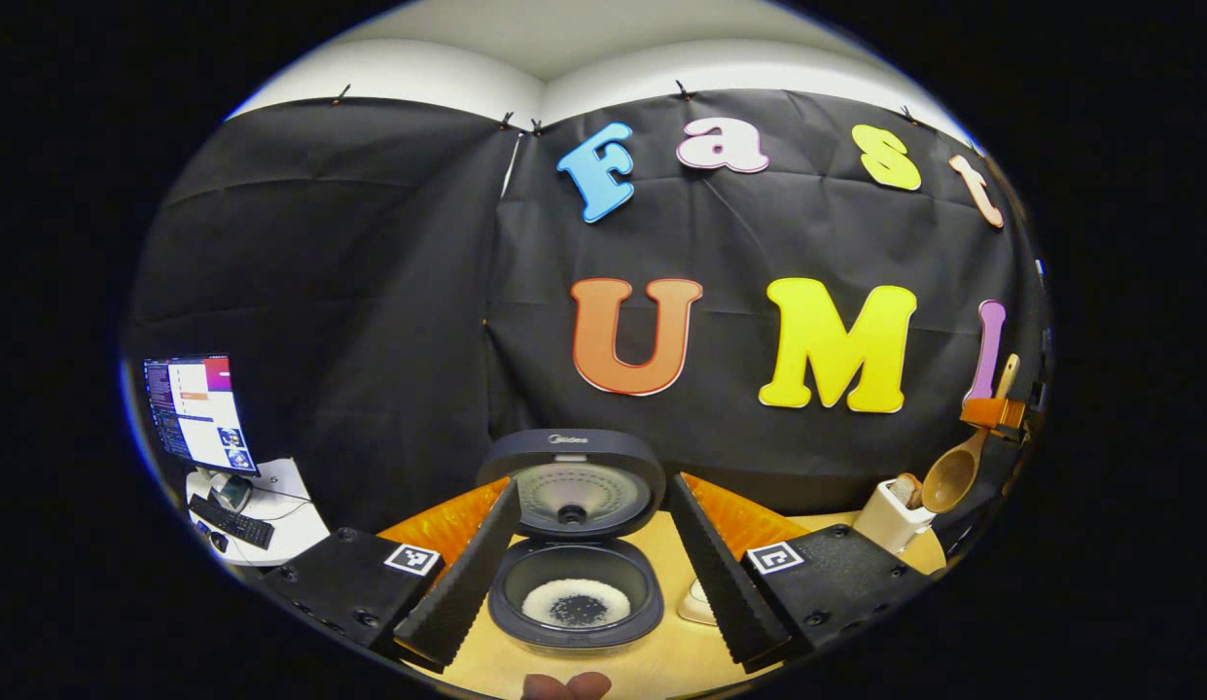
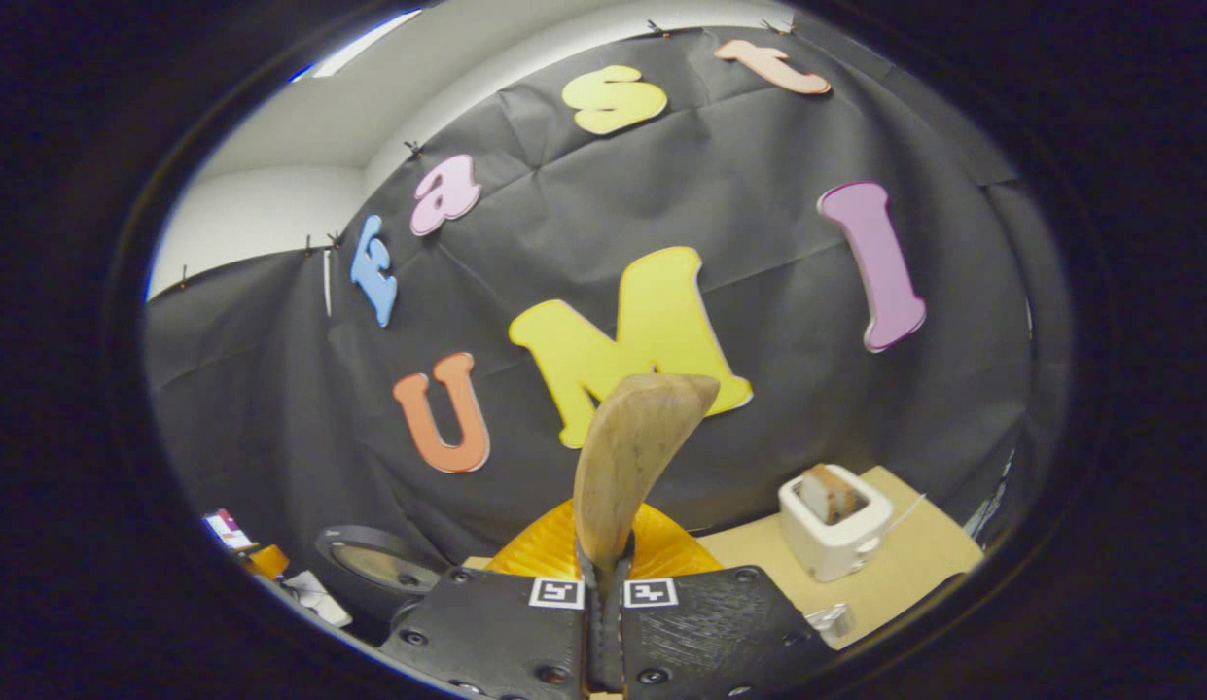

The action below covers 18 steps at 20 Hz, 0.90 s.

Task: Close the left gripper, press the button to open the rice cooker; take a wooden spoon from the chopstick holder with the right hand, scoop a spoonful of rice and pour it into the rice cooker, then put the wooden spoon back into the chopstick holder.

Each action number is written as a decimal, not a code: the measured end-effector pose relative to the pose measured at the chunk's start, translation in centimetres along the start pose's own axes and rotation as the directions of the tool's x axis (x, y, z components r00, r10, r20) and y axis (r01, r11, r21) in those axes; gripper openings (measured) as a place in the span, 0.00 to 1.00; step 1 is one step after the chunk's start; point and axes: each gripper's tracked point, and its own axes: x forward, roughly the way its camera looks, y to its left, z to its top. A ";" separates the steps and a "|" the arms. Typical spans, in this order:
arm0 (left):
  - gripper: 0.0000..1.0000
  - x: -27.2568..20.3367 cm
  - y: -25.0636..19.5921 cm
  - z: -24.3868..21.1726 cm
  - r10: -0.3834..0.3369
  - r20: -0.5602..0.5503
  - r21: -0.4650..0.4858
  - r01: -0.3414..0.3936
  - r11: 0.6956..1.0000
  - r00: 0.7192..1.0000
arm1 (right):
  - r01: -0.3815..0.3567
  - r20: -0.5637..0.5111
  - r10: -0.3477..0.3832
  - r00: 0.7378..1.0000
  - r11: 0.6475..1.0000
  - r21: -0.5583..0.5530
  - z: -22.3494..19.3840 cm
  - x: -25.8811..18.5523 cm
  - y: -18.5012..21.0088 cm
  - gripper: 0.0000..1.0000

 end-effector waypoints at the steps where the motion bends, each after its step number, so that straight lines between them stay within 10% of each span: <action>1: 0.98 0.2 -1.0 0.0 -0.014 -0.002 -0.003 0.014 1.000 1.000 | 0.032 0.004 -0.032 0.999 0.999 -0.005 0.0 -0.4 -2.3 0.00; 8: 0.99 0.7 -4.2 0.3 -0.025 -0.027 -0.009 0.025 1.000 0.999 | 0.213 -0.069 -0.213 0.974 0.977 -0.010 -5.5 0.0 -14.3 0.00; 18: 0.99 -0.5 -4.0 1.7 0.044 -0.028 0.028 -0.043 0.999 0.999 | 0.267 -0.201 -0.278 0.939 0.960 -0.078 -16.4 4.0 -20.5 0.00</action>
